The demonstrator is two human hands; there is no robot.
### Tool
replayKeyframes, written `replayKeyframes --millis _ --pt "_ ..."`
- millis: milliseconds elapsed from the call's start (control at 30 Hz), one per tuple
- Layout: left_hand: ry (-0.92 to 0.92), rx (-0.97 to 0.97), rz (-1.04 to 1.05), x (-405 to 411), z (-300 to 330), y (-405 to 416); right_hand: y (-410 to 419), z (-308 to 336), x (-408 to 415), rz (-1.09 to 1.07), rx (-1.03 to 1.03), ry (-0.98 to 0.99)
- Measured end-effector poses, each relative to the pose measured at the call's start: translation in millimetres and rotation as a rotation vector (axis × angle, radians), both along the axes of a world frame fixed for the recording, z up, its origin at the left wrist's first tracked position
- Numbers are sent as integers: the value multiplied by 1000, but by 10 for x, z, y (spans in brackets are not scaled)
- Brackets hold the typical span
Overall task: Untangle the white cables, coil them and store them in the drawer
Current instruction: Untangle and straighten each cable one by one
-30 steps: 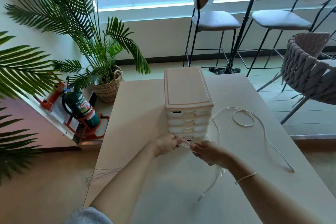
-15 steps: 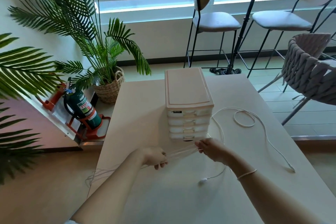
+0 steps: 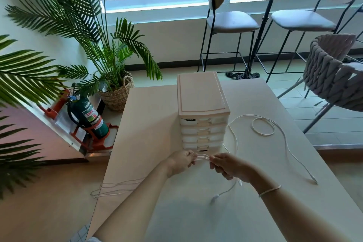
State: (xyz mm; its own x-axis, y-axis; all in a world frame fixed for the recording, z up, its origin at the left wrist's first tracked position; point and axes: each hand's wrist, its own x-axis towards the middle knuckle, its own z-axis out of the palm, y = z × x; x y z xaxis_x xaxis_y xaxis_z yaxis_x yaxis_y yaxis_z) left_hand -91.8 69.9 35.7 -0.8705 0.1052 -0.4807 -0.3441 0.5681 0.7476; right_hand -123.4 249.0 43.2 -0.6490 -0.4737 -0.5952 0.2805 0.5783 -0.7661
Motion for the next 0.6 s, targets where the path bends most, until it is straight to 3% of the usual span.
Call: replayKeyframes --millis 233,367,467,600 --pt "-43 105 -179 50 213 112 -80 -40 -54 -160 61 161" --pt "22 28 -59 -19 156 -10 -95 -12 16 82 243 360" --pt "49 -66 31 -83 61 -75 -109 67 39 194 234 333" --pt "54 -101 -63 -78 81 5 -72 106 -68 -67 34 183"
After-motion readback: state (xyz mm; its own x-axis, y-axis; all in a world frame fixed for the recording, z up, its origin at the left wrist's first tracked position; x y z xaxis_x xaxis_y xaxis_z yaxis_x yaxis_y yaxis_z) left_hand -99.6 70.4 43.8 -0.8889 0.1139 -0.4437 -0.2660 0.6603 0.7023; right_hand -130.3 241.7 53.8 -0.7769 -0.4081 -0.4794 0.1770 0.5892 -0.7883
